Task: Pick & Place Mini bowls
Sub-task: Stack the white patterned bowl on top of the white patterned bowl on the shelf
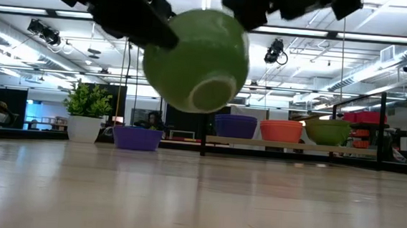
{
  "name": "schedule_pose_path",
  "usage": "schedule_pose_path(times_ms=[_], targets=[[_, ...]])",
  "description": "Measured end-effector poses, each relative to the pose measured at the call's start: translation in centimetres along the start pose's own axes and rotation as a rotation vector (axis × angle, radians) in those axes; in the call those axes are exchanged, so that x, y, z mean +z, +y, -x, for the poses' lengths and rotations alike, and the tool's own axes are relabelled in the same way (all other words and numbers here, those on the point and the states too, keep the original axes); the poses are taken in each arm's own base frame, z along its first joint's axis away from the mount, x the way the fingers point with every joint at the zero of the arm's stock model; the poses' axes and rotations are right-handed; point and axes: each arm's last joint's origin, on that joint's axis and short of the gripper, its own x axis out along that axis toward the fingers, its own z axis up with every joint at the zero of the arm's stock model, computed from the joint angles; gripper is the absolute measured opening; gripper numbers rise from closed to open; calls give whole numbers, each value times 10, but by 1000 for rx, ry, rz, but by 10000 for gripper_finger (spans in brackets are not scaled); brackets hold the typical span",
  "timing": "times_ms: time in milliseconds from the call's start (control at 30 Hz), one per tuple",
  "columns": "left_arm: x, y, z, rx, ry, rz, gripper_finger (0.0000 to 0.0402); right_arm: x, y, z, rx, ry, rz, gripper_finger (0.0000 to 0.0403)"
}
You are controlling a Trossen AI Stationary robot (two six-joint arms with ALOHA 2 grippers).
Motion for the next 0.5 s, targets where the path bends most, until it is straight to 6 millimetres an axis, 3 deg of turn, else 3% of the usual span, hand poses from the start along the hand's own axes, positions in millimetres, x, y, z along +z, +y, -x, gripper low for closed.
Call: schedule_pose_path(times_ms=[200,500], targets=[[0,2,-7,4,-1,-8,17,-15,2,-10,138,73,-46,207],[4,2,-7,-2,-7,-11,19,-20,3,-21,145,78,-45,165]])
